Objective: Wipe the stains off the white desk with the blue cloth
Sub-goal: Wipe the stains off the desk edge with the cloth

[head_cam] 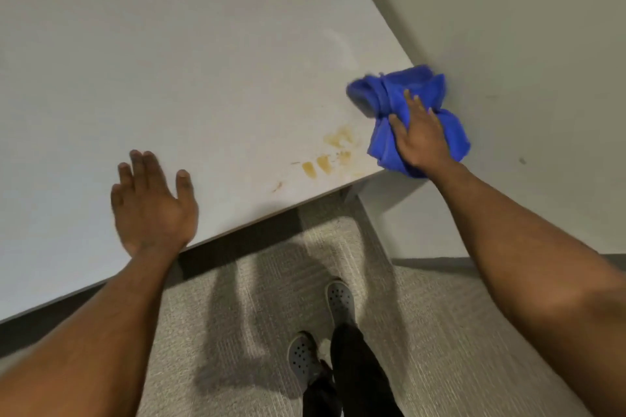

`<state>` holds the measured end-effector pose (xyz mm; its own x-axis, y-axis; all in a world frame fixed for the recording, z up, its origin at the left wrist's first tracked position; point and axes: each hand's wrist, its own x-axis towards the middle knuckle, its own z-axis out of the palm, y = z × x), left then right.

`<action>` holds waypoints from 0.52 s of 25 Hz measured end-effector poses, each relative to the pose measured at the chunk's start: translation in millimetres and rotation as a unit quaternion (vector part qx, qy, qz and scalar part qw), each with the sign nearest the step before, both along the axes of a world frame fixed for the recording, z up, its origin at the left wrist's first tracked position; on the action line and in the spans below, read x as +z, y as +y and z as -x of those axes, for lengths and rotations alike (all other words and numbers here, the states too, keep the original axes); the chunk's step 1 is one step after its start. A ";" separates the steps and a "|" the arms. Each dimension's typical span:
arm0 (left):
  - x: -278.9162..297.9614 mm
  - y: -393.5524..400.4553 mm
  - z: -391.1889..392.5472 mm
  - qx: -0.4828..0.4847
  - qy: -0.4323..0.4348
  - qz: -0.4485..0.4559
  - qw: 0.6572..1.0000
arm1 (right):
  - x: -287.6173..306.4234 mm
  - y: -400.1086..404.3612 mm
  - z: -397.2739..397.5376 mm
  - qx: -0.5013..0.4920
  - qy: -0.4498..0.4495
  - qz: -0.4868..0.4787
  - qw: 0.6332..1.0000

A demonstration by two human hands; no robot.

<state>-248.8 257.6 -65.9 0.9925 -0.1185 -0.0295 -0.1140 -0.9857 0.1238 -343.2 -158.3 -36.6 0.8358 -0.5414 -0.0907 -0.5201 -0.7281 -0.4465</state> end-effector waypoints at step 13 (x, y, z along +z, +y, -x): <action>-0.8 -0.6 -1.2 0.012 0.011 0.008 1.000 | 3.7 42.4 -36.9 0.058 -0.010 -0.008 0.998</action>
<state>-247.6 256.9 -66.6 0.9942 -0.0954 -0.0498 -0.0875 -0.9860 0.1416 -306.3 -115.9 -32.9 0.8942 -0.4402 -0.0817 -0.4243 -0.7750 -0.4682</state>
